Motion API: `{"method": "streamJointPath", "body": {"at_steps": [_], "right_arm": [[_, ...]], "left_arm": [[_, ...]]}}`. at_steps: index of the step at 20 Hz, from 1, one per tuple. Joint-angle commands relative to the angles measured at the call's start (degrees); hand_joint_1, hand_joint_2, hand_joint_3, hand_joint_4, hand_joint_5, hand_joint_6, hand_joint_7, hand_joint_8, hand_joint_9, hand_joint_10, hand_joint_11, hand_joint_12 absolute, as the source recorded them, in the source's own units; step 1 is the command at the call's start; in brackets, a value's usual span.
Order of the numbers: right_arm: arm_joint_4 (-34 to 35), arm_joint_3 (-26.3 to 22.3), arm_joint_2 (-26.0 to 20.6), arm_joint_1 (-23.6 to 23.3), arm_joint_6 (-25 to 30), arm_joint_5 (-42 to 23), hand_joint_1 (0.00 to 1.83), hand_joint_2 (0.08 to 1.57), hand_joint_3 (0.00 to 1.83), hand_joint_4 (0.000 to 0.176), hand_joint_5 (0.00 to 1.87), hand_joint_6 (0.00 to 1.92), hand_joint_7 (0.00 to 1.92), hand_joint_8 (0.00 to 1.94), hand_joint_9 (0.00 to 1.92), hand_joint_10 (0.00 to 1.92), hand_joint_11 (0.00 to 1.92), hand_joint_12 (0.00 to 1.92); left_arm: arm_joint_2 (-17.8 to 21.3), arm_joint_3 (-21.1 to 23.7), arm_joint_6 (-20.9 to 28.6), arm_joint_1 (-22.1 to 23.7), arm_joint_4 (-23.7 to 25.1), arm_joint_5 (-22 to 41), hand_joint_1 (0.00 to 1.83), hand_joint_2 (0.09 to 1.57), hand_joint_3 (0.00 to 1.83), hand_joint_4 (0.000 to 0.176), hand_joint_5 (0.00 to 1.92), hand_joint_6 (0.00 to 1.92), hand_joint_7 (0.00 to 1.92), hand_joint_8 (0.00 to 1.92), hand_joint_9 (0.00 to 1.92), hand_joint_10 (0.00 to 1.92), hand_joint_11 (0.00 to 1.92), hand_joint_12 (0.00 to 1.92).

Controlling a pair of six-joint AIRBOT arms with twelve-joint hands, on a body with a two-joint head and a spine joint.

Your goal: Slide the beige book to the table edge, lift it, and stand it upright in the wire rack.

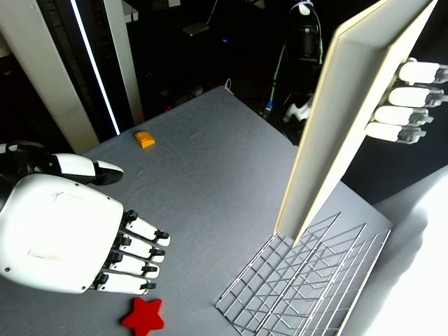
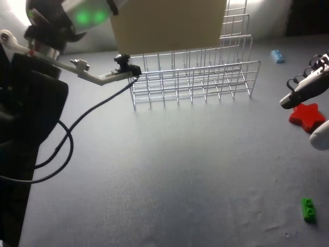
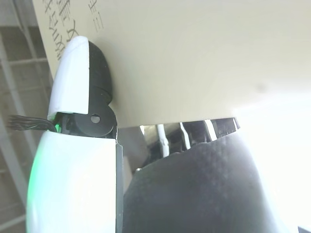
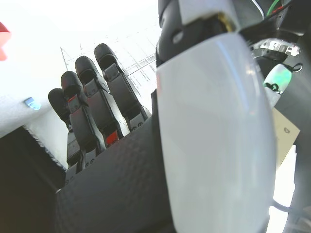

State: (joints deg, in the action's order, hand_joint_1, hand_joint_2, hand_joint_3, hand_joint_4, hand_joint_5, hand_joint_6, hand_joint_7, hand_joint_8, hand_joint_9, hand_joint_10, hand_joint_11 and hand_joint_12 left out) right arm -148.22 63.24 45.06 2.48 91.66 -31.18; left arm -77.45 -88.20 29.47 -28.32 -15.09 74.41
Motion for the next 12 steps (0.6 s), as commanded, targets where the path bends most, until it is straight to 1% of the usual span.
{"method": "streamJointPath", "body": {"at_steps": [1, 4, 5, 6, 7, 9, 10, 11, 12], "right_arm": [[1.6, 0.3, -0.4, -0.5, 0.3, 3.9, 0.32, 0.96, 0.00, 0.000, 0.35, 0.00, 0.37, 0.00, 0.37, 0.00, 0.04, 0.89], [1.6, 0.3, -0.4, -0.5, -0.1, 4.3, 0.30, 0.96, 0.00, 0.000, 0.34, 0.00, 0.37, 0.00, 0.36, 0.00, 0.02, 0.91], [1.6, 0.3, -0.4, -0.5, -0.2, 4.3, 0.31, 0.95, 0.00, 0.000, 0.37, 0.01, 0.39, 0.01, 0.38, 0.01, 0.04, 0.92], [1.6, 0.3, -0.4, -0.5, -0.4, 4.2, 0.32, 0.94, 0.00, 0.000, 0.36, 0.01, 0.39, 0.01, 0.38, 0.01, 0.04, 0.91], [1.6, 0.3, -0.4, -0.5, -0.4, 3.9, 0.29, 0.95, 0.00, 0.000, 0.35, 0.00, 0.38, 0.00, 0.37, 0.00, 0.03, 0.91], [1.7, 0.3, -0.4, -0.5, -0.4, 3.9, 0.29, 0.95, 0.00, 0.000, 0.35, 0.00, 0.36, 0.00, 0.36, 0.00, 0.02, 0.91], [1.7, 0.3, -0.4, -0.5, -0.4, 3.9, 0.34, 0.95, 0.00, 0.000, 0.34, 0.00, 0.36, 0.00, 0.35, 0.00, 0.03, 0.91], [1.7, 0.3, -0.4, -0.5, -0.3, 4.0, 0.33, 0.95, 0.00, 0.000, 0.36, 0.01, 0.38, 0.01, 0.37, 0.01, 0.05, 0.91], [1.7, 0.3, -0.4, -0.5, -0.3, 4.0, 0.33, 0.95, 0.00, 0.000, 0.36, 0.01, 0.38, 0.01, 0.37, 0.01, 0.05, 0.91]], "left_arm": [[-0.1, -0.7, 0.8, -0.1, -1.0, 7.2, 1.47, 1.25, 0.00, 0.000, 0.68, 1.37, 0.49, 1.45, 0.64, 1.41, 0.66, 1.69], [-2.3, -3.5, 1.5, -1.0, -1.1, 7.7, 1.47, 1.25, 0.00, 0.000, 0.68, 1.39, 0.49, 1.44, 0.63, 1.42, 0.67, 1.68], [-3.0, -4.5, 1.7, -1.2, -1.1, 7.9, 1.47, 1.24, 0.00, 0.000, 0.71, 1.35, 0.54, 1.38, 0.66, 1.40, 0.66, 1.68], [-3.9, -5.8, 2.1, -1.3, -1.1, 8.1, 1.47, 1.23, 0.00, 0.000, 0.72, 1.33, 0.55, 1.36, 0.66, 1.40, 0.65, 1.69], [-5.1, -7.8, 2.9, -1.4, -1.1, 8.3, 1.47, 1.23, 0.00, 0.000, 0.72, 1.34, 0.56, 1.35, 0.68, 1.36, 0.67, 1.69], [-6.6, -10.1, 4.0, -1.4, -1.1, 8.4, 1.47, 1.22, 0.00, 0.000, 0.73, 1.33, 0.58, 1.33, 0.70, 1.32, 0.67, 1.68], [-7.4, -11.3, 4.7, -1.4, -1.1, 8.4, 1.47, 1.23, 0.00, 0.000, 0.72, 1.36, 0.55, 1.36, 0.70, 1.32, 0.68, 1.66], [-8.1, -12.3, 5.1, -1.5, -1.1, 8.3, 1.47, 1.23, 0.00, 0.000, 0.72, 1.35, 0.53, 1.40, 0.65, 1.37, 0.68, 1.65], [-8.8, -13.2, 5.8, -1.5, -1.1, 8.3, 1.47, 1.23, 0.00, 0.000, 0.72, 1.35, 0.53, 1.40, 0.65, 1.37, 0.68, 1.65]]}}
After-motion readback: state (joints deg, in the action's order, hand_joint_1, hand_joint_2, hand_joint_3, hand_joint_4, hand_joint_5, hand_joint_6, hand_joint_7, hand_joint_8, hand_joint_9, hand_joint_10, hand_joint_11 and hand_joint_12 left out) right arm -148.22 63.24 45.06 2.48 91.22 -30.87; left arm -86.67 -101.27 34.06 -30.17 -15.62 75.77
